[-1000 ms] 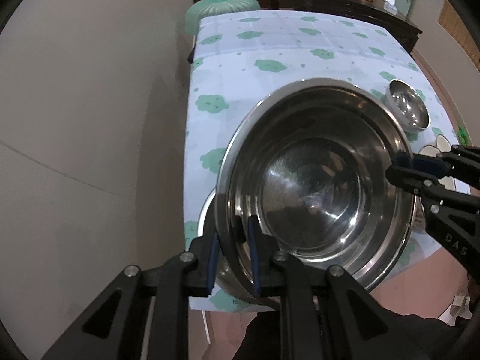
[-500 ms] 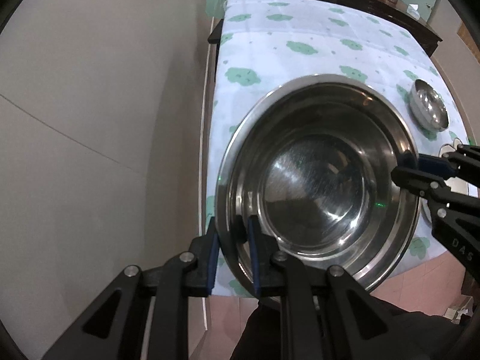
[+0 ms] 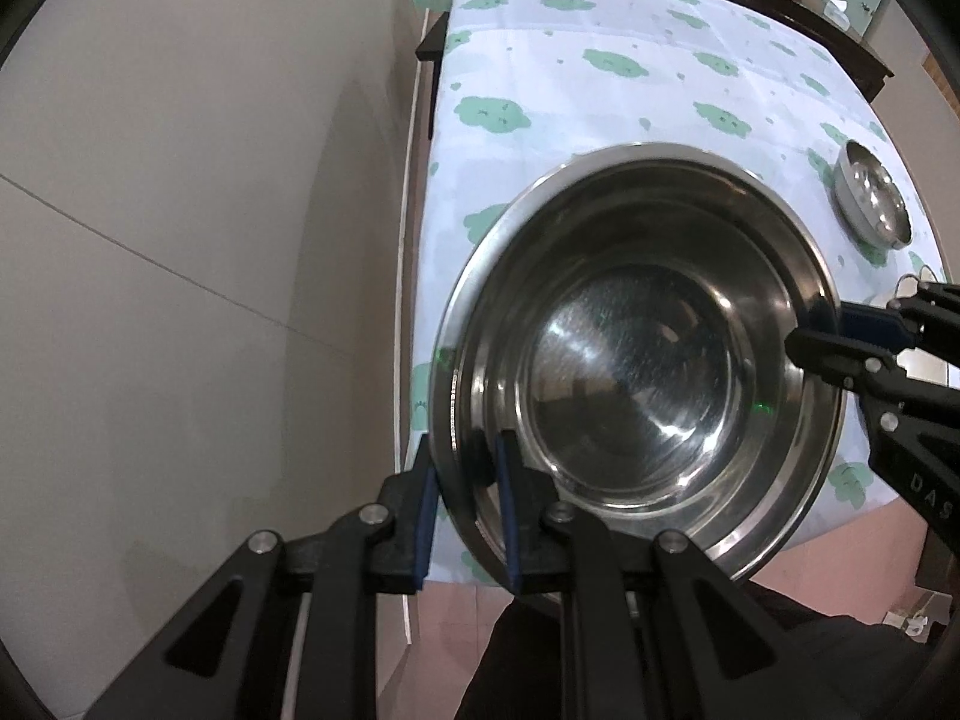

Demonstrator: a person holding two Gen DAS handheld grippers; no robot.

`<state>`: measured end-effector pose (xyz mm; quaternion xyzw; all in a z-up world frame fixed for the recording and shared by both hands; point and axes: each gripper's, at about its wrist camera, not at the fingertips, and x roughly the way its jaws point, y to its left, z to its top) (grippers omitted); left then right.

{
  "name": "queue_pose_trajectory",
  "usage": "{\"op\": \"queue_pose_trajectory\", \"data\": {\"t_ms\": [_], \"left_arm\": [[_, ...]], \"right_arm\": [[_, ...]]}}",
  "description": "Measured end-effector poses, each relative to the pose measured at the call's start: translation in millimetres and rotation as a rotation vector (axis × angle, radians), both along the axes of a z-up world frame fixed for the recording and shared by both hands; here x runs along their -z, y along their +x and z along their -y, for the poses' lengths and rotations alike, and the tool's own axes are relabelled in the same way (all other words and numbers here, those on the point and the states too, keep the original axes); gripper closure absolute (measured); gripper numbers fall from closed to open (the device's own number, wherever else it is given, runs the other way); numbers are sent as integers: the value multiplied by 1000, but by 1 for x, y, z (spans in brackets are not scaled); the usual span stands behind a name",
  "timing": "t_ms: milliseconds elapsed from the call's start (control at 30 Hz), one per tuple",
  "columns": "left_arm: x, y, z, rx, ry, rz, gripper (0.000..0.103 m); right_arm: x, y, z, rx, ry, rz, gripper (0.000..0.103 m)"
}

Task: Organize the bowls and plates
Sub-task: 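Carry the held steel bowl along the table with both grippers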

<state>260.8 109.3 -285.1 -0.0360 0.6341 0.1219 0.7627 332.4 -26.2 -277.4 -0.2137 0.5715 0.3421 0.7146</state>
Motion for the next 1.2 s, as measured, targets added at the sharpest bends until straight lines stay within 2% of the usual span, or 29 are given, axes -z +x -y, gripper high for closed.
{"op": "queue_pose_trajectory", "data": {"t_ms": [1200], "left_arm": [[33,11,2,6,-26,-99,86]], "right_arm": [[33,10,-9,-41,-63,-86,81]]}}
